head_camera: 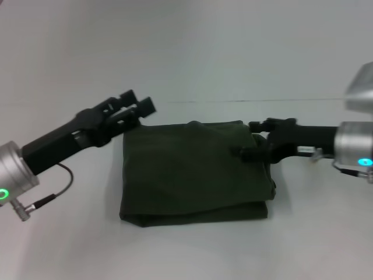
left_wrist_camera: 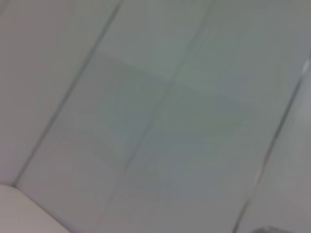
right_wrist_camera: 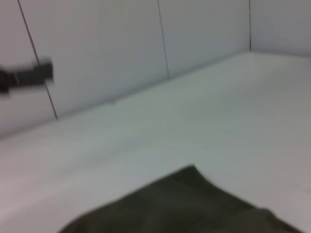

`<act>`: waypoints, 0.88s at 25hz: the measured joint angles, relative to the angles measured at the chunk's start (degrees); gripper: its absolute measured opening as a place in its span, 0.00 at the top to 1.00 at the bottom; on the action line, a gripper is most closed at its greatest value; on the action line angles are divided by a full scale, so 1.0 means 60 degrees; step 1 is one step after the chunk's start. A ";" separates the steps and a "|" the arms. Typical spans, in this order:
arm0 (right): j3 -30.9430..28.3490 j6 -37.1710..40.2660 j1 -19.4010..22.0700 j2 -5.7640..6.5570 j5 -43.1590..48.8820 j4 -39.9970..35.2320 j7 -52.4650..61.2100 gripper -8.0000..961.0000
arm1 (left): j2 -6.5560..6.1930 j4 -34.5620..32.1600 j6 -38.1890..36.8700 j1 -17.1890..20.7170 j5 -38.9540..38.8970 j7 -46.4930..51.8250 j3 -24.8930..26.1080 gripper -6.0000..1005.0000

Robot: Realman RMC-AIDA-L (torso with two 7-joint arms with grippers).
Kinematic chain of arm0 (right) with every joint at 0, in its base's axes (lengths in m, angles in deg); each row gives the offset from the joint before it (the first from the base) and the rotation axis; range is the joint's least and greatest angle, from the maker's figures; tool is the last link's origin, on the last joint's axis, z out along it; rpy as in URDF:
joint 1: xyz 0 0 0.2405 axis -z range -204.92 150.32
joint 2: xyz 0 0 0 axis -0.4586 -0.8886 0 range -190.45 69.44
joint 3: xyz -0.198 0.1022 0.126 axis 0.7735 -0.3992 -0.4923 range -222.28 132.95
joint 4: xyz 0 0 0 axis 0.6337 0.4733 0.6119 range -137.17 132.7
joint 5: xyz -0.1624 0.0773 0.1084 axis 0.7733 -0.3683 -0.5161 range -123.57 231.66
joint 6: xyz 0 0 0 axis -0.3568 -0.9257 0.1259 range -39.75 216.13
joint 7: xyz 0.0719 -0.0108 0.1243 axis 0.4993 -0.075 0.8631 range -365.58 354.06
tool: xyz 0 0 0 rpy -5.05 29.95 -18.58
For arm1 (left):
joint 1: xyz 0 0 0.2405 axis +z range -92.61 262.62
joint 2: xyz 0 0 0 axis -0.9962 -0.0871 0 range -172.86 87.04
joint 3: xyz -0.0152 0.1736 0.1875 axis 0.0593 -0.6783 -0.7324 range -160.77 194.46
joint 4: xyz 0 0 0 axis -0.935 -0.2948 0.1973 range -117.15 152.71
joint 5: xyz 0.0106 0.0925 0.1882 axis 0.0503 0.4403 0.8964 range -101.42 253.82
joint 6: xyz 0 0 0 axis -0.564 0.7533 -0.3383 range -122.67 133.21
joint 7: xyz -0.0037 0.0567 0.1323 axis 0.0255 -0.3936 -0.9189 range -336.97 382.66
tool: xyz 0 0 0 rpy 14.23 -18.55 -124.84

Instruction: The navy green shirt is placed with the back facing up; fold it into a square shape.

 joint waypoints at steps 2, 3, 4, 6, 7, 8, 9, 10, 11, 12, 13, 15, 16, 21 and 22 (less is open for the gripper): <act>0.0636 -0.0643 -0.0038 -0.0121 0.0002 0.0044 -0.0002 0.07 | 0.0012 0.0011 -0.0002 0.0063 -0.0006 -0.0102 0.0170 0.10; 0.1022 -0.1005 -0.0046 -0.0176 0.0036 0.0101 -0.0002 0.07 | 0.0017 0.0015 0.0009 0.0086 -0.0017 -0.0123 0.0197 0.10; 0.1349 -0.1312 -0.0065 -0.0223 0.0095 0.0189 -0.0004 0.07 | 0.0025 0.0020 0.0031 0.0104 -0.0032 -0.0139 0.0204 0.10; 0.1790 -0.1841 -0.0115 -0.0277 0.0277 0.0425 -0.0005 0.07 | 0.0032 0.0027 0.0076 0.0109 -0.0036 -0.0146 0.0208 0.10; 0.1930 -0.2067 -0.0141 -0.0295 0.0386 0.0558 -0.0006 0.07 | 0.0035 0.0028 0.0091 0.0109 -0.0030 -0.0152 0.0209 0.10; 0.2025 -0.2240 -0.0160 -0.0303 0.0496 0.0677 -0.0007 0.07 | 0.0038 0.0028 0.0097 0.0108 -0.0021 -0.0155 0.0208 0.10; 0.2071 -0.2348 -0.0170 -0.0308 0.0582 0.0768 -0.0007 0.07 | 0.0040 0.0028 0.0109 0.0102 -0.0006 -0.0166 0.0199 0.10; 0.2107 -0.2440 -0.0176 -0.0313 0.0653 0.0841 -0.0007 0.07 | 0.0040 0.0028 0.0127 0.0094 0.0000 -0.0190 0.0187 0.10; 0.2108 -0.2476 -0.0170 -0.0313 0.0677 0.0863 -0.0008 0.07 | 0.0038 0.0028 0.0153 0.0092 0.0001 -0.0234 0.0177 0.10; 0.2095 -0.2480 -0.0156 -0.0314 0.0684 0.0871 -0.0008 0.07 | 0.0036 0.0028 0.0174 0.0092 0.0001 -0.0275 0.0172 0.10; 0.2018 -0.2378 -0.0122 -0.0309 0.0639 0.0819 -0.0008 0.07 | 0.0034 0.0028 0.0216 0.0092 0.0002 -0.0339 0.0167 0.10; 0.1816 -0.2037 -0.0052 -0.0272 0.0449 0.0610 -0.0002 0.07 | 0.0028 0.0019 0.0261 0.0090 0.0049 -0.0432 0.0166 0.10; 0.1648 -0.1797 0.0003 -0.0250 0.0333 0.0445 0.0015 0.07 | 0.0011 -0.0002 0.0259 0.0080 0.0103 -0.0505 0.0173 0.10; -0.0050 0.0605 0.0548 0.0043 -0.0376 -0.0546 -0.0006 0.07 | -0.0187 -0.0286 0.0107 -0.0058 0.1063 -0.1339 0.0176 0.10; -0.0405 0.1117 0.0679 0.0151 -0.0520 -0.0613 -0.0124 0.07 | -0.0230 -0.0342 0.0047 -0.0112 0.1350 -0.1500 0.0176 0.10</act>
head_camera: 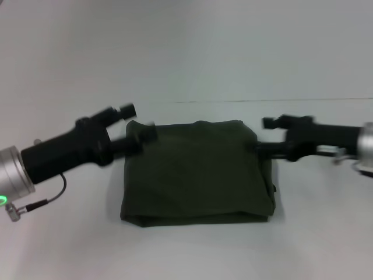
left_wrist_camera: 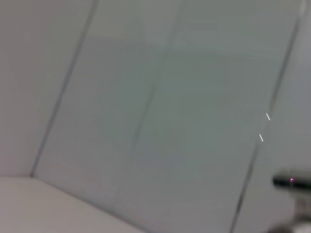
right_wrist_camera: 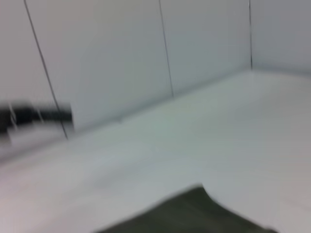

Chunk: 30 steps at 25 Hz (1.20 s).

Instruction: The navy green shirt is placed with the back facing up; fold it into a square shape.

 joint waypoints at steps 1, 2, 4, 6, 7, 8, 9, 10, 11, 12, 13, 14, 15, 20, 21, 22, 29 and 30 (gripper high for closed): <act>-0.0241 0.0425 0.0097 0.0102 -0.0117 -0.0031 -0.0117 0.07 | -0.0048 -0.0036 -0.0105 -0.0070 0.0382 -0.0212 0.0002 0.10; -0.0433 0.0857 0.0206 0.0219 -0.0206 -0.0025 -0.0285 0.07 | -0.0086 -0.0033 -0.0215 -0.0143 0.0713 -0.0376 0.0004 0.10; -0.0579 0.1546 0.0374 0.0387 -0.0264 0.0046 -0.0569 0.07 | -0.0123 -0.0020 -0.0379 -0.0250 0.1298 -0.0641 -0.0029 0.10; -0.0582 0.1973 0.0532 0.0447 -0.0250 0.0083 -0.0710 0.07 | -0.0129 -0.0003 -0.0419 -0.0321 0.1814 -0.0827 -0.0082 0.10; -0.0571 0.2156 0.0610 0.0454 -0.0239 0.0096 -0.0759 0.07 | -0.0130 0.0005 -0.0423 -0.0337 0.1909 -0.0846 -0.0090 0.10; -0.0571 0.2353 0.0698 0.0448 -0.0236 0.0105 -0.0842 0.07 | -0.0131 0.0017 -0.0434 -0.0352 0.2025 -0.0861 -0.0102 0.10; -0.0572 0.2532 0.0786 0.0427 -0.0235 0.0111 -0.0928 0.07 | -0.0138 0.0026 -0.0472 -0.0372 0.2117 -0.0861 -0.0132 0.10; -0.0573 0.2690 0.0869 0.0389 -0.0233 0.0116 -0.1015 0.07 | -0.0148 0.0032 -0.0507 -0.0397 0.2203 -0.0858 -0.0156 0.10; -0.0576 0.2847 0.0945 0.0327 -0.0234 0.0121 -0.1133 0.07 | -0.0163 0.0034 -0.0539 -0.0431 0.2282 -0.0853 -0.0175 0.10; -0.0568 0.2960 0.1012 0.0261 -0.0234 0.0128 -0.1229 0.07 | -0.0174 0.0037 -0.0558 -0.0462 0.2382 -0.0847 -0.0182 0.10; -0.0558 0.3008 0.1055 0.0215 -0.0234 0.0130 -0.1297 0.07 | -0.0188 0.0045 -0.0573 -0.0502 0.2486 -0.0836 -0.0185 0.10; -0.0543 0.3042 0.1108 0.0164 -0.0232 0.0163 -0.1395 0.07 | -0.0203 0.0063 -0.0580 -0.0536 0.2558 -0.0828 -0.0185 0.10; -0.0532 0.3035 0.1141 0.0126 -0.0232 0.0222 -0.1483 0.07 | -0.0214 0.0089 -0.0585 -0.0561 0.2602 -0.0824 -0.0183 0.10; -0.0539 0.2873 0.1037 0.0092 -0.0231 0.0628 -0.1757 0.07 | -0.0228 0.0135 -0.0588 -0.0578 0.2627 -0.0859 -0.0169 0.10; -0.0533 0.2838 0.1020 0.0079 -0.0231 0.0655 -0.1802 0.07 | -0.0228 0.0136 -0.0586 -0.0578 0.2628 -0.0861 -0.0180 0.10; -0.0530 0.2825 0.1006 0.0064 -0.0230 0.0668 -0.1826 0.07 | -0.0228 0.0136 -0.0581 -0.0578 0.2629 -0.0862 -0.0186 0.10; -0.0518 0.2798 0.0928 0.0039 -0.0231 0.0689 -0.1858 0.07 | -0.0198 0.0136 -0.0535 -0.0578 0.2637 -0.0882 -0.0186 0.10; -0.0518 0.2792 0.0922 0.0038 -0.0231 0.0690 -0.1860 0.07 | -0.0195 0.0136 -0.0537 -0.0580 0.2638 -0.0883 -0.0186 0.10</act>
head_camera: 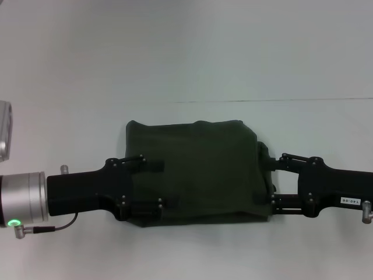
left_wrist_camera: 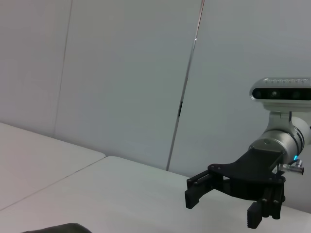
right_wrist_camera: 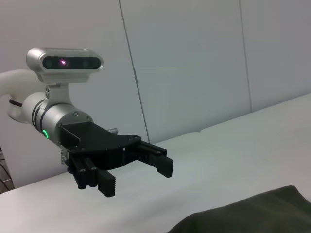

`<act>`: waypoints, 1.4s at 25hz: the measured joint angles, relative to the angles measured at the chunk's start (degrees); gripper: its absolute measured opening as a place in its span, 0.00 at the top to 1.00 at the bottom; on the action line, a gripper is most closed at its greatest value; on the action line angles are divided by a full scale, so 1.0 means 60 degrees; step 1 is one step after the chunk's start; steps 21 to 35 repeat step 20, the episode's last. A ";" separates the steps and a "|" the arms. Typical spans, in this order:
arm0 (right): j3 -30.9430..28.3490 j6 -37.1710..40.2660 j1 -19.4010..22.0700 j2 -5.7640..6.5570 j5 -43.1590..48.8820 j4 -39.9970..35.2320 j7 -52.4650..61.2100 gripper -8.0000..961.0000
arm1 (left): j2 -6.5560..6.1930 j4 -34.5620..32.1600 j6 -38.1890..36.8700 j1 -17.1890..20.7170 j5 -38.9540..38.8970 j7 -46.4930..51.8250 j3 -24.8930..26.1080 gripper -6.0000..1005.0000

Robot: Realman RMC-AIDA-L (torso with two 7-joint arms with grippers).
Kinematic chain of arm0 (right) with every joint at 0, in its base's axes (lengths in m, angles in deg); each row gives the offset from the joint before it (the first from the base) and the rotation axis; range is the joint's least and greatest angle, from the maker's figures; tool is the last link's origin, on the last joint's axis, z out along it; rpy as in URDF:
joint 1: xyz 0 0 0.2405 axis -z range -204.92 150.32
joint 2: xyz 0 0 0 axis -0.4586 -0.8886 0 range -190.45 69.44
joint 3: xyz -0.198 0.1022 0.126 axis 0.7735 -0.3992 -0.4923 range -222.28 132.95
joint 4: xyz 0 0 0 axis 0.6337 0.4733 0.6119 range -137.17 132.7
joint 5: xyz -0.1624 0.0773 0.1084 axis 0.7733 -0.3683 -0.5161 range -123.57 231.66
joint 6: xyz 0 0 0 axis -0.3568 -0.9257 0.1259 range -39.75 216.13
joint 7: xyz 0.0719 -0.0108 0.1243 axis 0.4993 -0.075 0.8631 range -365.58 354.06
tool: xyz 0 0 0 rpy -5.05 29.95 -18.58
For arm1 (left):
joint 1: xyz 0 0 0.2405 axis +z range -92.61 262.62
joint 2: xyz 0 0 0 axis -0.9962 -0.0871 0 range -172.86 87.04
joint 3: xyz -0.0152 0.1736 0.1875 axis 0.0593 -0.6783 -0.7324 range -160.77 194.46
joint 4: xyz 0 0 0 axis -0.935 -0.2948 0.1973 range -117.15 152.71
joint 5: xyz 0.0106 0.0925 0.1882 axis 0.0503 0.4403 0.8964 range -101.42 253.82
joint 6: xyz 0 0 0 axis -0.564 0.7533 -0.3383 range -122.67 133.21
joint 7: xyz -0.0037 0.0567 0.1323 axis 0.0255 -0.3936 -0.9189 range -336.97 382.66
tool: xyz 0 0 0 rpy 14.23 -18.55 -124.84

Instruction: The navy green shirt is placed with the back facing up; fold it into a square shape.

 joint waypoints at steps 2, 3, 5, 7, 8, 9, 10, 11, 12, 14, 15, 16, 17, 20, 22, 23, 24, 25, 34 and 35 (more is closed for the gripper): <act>0.0000 -0.0020 -0.0003 -0.0005 0.0000 0.0002 -0.0006 0.07 | 0.0008 0.0000 -0.0002 -0.0002 0.0002 -0.0002 0.0000 0.10; 0.0000 -0.0029 -0.0003 -0.0009 0.0000 0.0003 -0.0010 0.07 | 0.0012 0.0000 -0.0003 -0.0003 0.0003 -0.0004 0.0000 0.10; -0.0001 -0.0040 -0.0003 -0.0016 0.0000 0.0003 -0.0014 0.07 | 0.0012 0.0000 -0.0004 -0.0004 0.0004 -0.0005 0.0001 0.10; -0.0003 -0.0047 -0.0007 -0.0019 0.0000 0.0003 -0.0015 0.07 | 0.0012 0.0000 0.0001 -0.0006 0.0004 -0.0007 0.0001 0.10; -0.0004 -0.0052 -0.0009 -0.0020 0.0000 0.0003 -0.0016 0.07 | 0.0011 0.0000 0.0013 -0.0006 0.0004 -0.0007 0.0001 0.10; -0.0005 -0.0056 -0.0012 -0.0023 0.0000 0.0004 -0.0016 0.07 | 0.0011 -0.0001 0.0021 -0.0006 0.0004 -0.0011 0.0000 0.10; -0.0006 -0.0061 -0.0013 -0.0027 0.0000 0.0003 -0.0016 0.07 | 0.0013 0.0000 0.0025 -0.0006 0.0004 -0.0018 0.0000 0.10; -0.0007 -0.0065 -0.0014 -0.0031 0.0000 0.0004 -0.0017 0.07 | 0.0016 -0.0001 0.0027 -0.0006 0.0004 -0.0024 0.0000 0.10; -0.0007 -0.0066 -0.0016 -0.0031 0.0000 0.0004 -0.0017 0.07 | 0.0020 -0.0001 0.0029 -0.0006 0.0004 -0.0029 0.0000 0.10; -0.0007 -0.0067 -0.0017 -0.0031 0.0000 0.0004 -0.0017 0.07 | 0.0023 -0.0001 0.0031 -0.0006 0.0004 -0.0033 0.0000 0.10; -0.0007 -0.0067 -0.0017 -0.0032 0.0000 0.0003 -0.0017 0.07 | 0.0025 -0.0001 0.0031 -0.0006 0.0004 -0.0034 0.0001 0.10; -0.0007 -0.0067 -0.0017 -0.0031 0.0000 0.0003 -0.0017 0.07 | 0.0025 -0.0001 0.0030 -0.0006 0.0004 -0.0035 0.0000 0.10; -0.0007 -0.0067 -0.0018 -0.0031 0.0000 0.0003 -0.0017 0.07 | 0.0025 -0.0001 0.0029 -0.0007 0.0004 -0.0036 0.0000 0.10; -0.0007 -0.0067 -0.0021 -0.0031 0.0000 0.0003 -0.0017 0.07 | 0.0025 -0.0001 0.0026 -0.0006 0.0004 -0.0038 0.0000 0.10; -0.0007 -0.0067 -0.0021 -0.0031 0.0000 0.0003 -0.0017 0.07 | 0.0025 -0.0001 0.0026 -0.0006 0.0004 -0.0038 0.0000 0.10; -0.0007 -0.0067 -0.0021 -0.0031 0.0000 0.0003 -0.0017 0.07 | 0.0025 -0.0001 0.0026 -0.0006 0.0004 -0.0038 0.0000 0.10; -0.0007 -0.0067 -0.0021 -0.0031 0.0000 0.0003 -0.0017 0.07 | 0.0025 -0.0001 0.0026 -0.0006 0.0004 -0.0038 0.0000 0.10; -0.0007 -0.0067 -0.0021 -0.0031 0.0000 0.0003 -0.0017 0.07 | 0.0025 -0.0001 0.0026 -0.0006 0.0004 -0.0038 0.0000 0.10; -0.0007 -0.0067 -0.0021 -0.0031 0.0000 0.0003 -0.0017 0.07 | 0.0025 -0.0001 0.0026 -0.0006 0.0004 -0.0038 0.0000 0.10; -0.0007 -0.0067 -0.0021 -0.0031 0.0000 0.0003 -0.0017 0.07 | 0.0025 -0.0001 0.0026 -0.0006 0.0004 -0.0038 0.0000 0.10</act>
